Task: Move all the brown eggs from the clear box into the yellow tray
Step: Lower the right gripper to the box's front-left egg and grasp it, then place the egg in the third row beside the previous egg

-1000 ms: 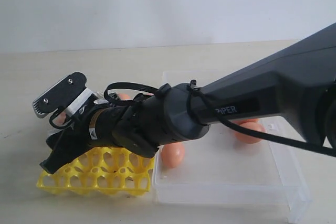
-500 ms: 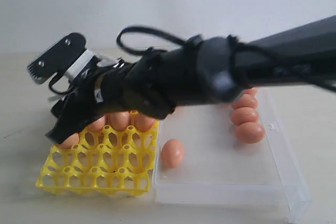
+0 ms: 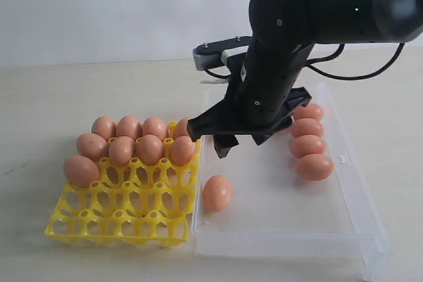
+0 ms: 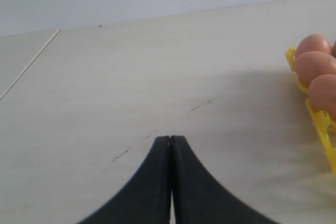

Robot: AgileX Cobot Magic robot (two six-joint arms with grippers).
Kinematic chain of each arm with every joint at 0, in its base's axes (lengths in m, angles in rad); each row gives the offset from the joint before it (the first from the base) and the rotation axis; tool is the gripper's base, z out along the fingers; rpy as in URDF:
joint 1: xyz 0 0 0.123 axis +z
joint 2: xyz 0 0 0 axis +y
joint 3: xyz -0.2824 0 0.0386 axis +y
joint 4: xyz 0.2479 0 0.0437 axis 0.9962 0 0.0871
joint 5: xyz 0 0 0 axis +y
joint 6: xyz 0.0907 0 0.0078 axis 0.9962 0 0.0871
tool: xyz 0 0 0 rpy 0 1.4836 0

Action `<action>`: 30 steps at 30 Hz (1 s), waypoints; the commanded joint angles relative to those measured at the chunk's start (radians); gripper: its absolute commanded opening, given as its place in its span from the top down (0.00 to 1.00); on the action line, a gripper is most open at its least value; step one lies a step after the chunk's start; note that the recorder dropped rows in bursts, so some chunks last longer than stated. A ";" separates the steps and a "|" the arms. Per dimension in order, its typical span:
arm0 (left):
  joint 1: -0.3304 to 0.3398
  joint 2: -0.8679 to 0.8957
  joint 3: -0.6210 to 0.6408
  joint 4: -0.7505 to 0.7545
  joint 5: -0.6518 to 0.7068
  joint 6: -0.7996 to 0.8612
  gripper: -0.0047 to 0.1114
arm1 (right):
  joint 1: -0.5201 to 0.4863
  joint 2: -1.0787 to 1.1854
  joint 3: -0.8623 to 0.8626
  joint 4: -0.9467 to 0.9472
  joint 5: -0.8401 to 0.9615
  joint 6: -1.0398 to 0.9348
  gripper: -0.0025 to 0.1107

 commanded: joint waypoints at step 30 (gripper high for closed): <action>-0.005 -0.006 -0.004 -0.002 -0.009 -0.006 0.96 | -0.036 0.166 0.165 0.323 -0.358 -0.139 0.65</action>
